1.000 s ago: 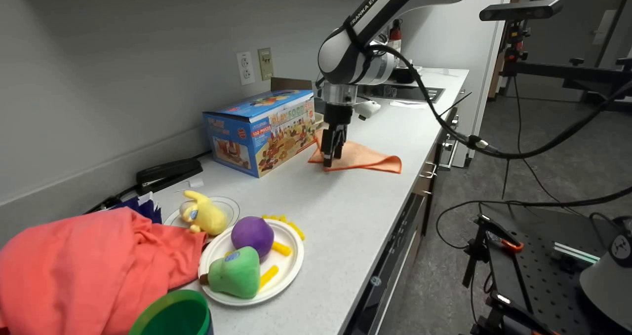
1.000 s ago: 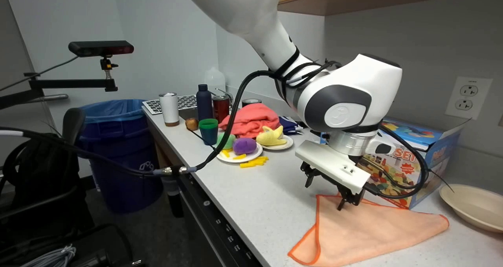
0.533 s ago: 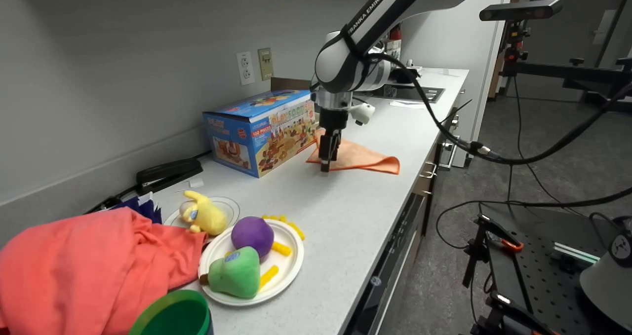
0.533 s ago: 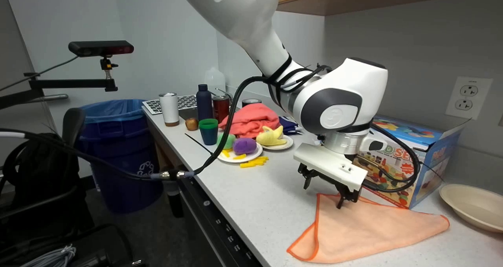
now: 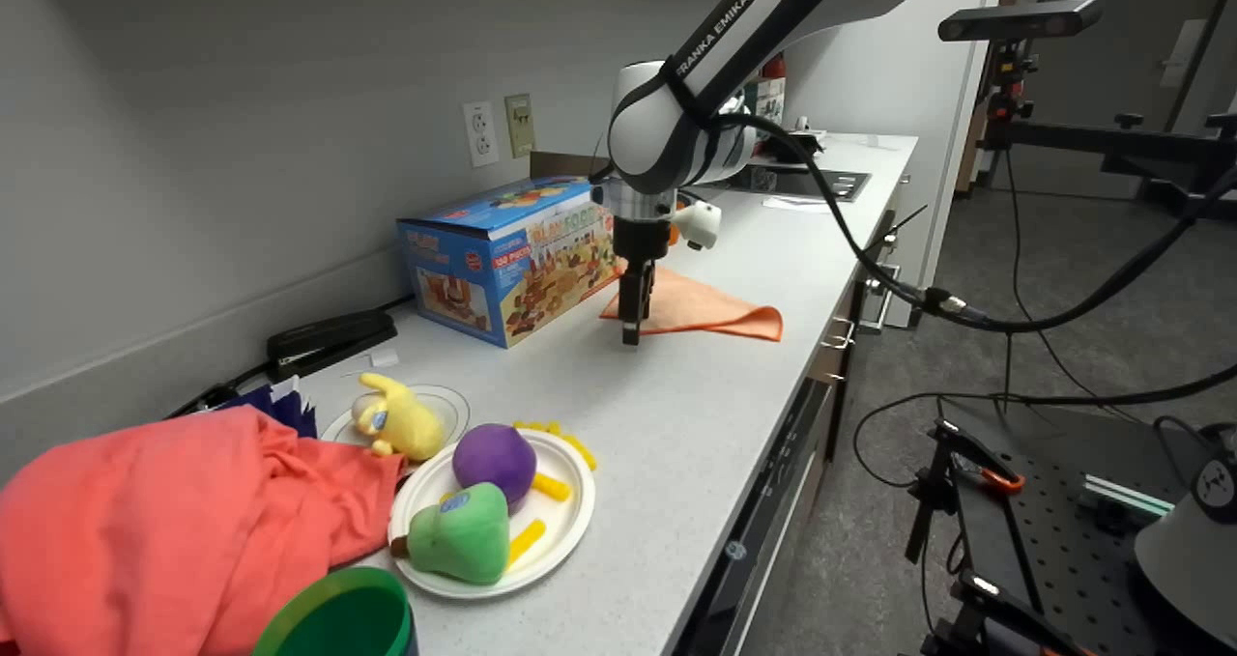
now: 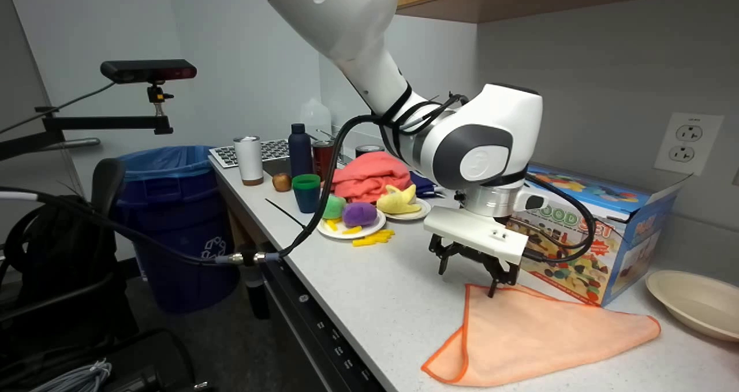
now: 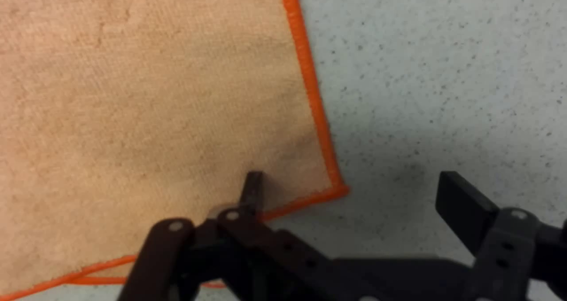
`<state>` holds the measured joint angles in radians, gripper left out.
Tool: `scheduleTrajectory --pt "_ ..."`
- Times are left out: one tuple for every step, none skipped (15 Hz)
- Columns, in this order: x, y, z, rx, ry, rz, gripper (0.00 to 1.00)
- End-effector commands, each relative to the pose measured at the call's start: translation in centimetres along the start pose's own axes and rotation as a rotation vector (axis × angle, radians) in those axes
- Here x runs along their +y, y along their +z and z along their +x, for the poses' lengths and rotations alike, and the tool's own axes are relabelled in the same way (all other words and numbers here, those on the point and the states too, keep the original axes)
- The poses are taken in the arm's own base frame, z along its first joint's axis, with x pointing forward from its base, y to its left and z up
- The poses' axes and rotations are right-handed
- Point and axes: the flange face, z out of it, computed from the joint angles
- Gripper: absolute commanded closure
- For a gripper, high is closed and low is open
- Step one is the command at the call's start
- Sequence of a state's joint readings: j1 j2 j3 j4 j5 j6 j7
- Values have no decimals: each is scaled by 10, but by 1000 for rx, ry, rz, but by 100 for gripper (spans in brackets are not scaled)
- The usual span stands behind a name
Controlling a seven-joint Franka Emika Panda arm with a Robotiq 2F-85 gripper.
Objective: Unfold the orange cloth
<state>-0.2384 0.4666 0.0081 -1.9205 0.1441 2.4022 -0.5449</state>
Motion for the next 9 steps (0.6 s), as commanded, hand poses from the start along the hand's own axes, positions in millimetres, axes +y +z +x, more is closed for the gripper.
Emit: scheduleTrajectory --pt "-13 0 2 -2 -22 -27 0" --pt "-16 0 3 -5 -25 -29 0" --pt "-19 1 3 -9 -26 -31 0" --pt "-19 3 3 -19 -17 -32 0" --pt "-19 4 3 -27 -5 -31 5" --pt "-15 7 1 -38 14 -28 26" --pt "-13 8 0 -46 34 -25 29" --pt "-13 9 -1 -52 54 -20 31" --pt "-11 9 -2 -52 70 -20 37"
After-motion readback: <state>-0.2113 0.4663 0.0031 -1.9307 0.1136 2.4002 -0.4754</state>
